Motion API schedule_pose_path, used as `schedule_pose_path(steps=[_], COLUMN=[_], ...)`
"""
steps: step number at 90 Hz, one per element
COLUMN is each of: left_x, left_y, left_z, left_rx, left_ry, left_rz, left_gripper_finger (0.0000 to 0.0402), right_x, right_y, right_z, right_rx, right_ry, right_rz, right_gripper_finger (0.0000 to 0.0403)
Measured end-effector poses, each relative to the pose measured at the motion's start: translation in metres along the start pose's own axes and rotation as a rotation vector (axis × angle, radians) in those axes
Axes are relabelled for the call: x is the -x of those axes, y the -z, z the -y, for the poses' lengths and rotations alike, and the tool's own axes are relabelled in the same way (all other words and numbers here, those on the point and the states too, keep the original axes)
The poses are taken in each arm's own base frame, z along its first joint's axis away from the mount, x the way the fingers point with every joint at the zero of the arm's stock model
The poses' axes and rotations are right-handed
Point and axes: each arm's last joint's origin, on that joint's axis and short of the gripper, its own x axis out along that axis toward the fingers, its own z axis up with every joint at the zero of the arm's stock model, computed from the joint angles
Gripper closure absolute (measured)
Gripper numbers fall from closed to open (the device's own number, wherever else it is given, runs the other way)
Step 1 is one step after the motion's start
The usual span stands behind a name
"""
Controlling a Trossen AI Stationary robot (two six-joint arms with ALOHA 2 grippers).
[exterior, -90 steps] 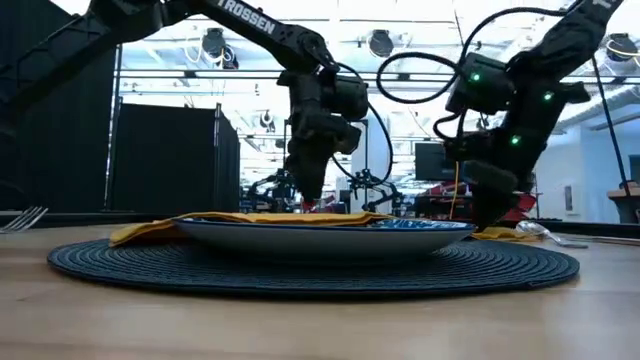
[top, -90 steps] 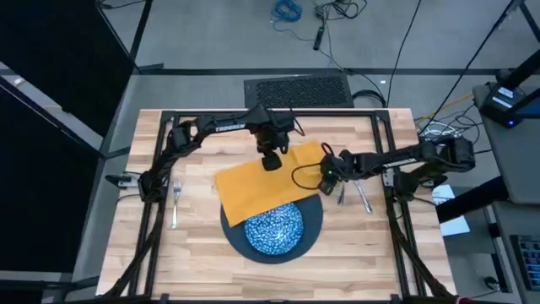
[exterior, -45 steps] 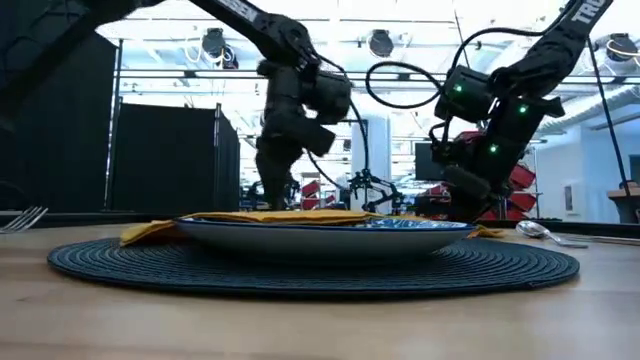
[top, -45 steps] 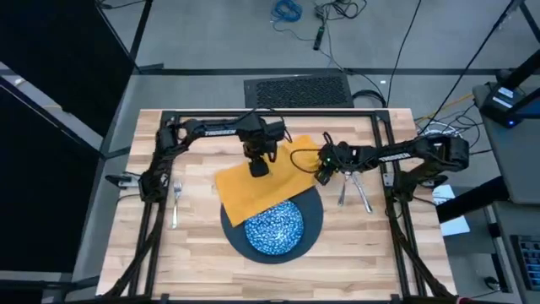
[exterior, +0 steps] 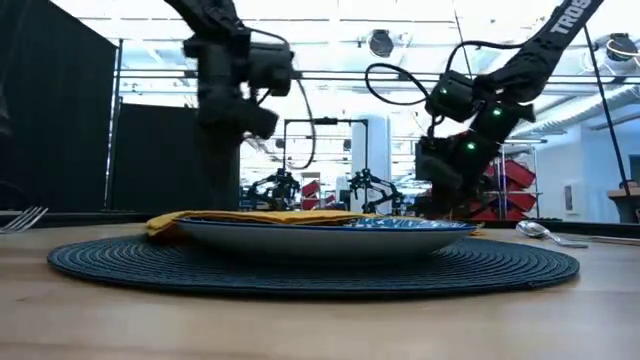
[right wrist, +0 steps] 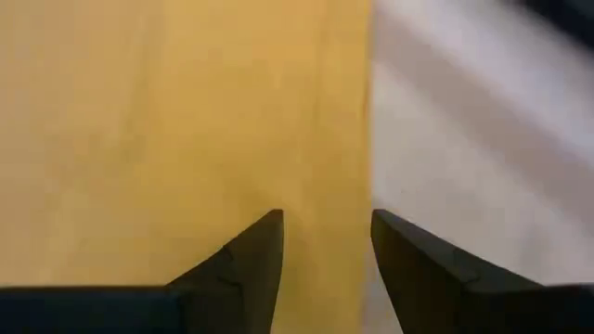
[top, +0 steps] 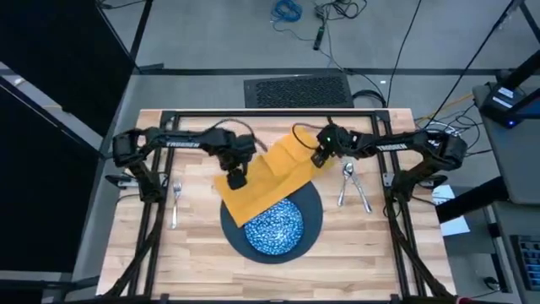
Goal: Set table place
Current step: Fold the yellow table napkin
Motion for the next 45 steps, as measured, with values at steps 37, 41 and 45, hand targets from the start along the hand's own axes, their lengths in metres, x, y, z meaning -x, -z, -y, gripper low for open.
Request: schedule_pose_path(steps=[37,41,45], left_x=[-0.027,-0.027,-0.027], left_y=[0.02,0.022,0.021], left_z=[0.021,0.022,0.022], left_rx=[-0.12,-0.128,-0.132], left_ry=[-0.143,-0.17,-0.182], left_rz=[-0.012,-0.023,-0.013], left_gripper_finger=[0.0217,0.0217,0.0217], right_x=[0.023,0.027,0.03], right_y=[-0.038,-0.038,-0.036], right_z=[-0.043,-0.053,-0.064], right_rx=[0.144,0.169,0.193], right_ry=[-0.187,-0.214,-0.257], right_rz=[0.085,0.094,0.095], right_gripper_finger=[0.0245,0.0245,0.0245])
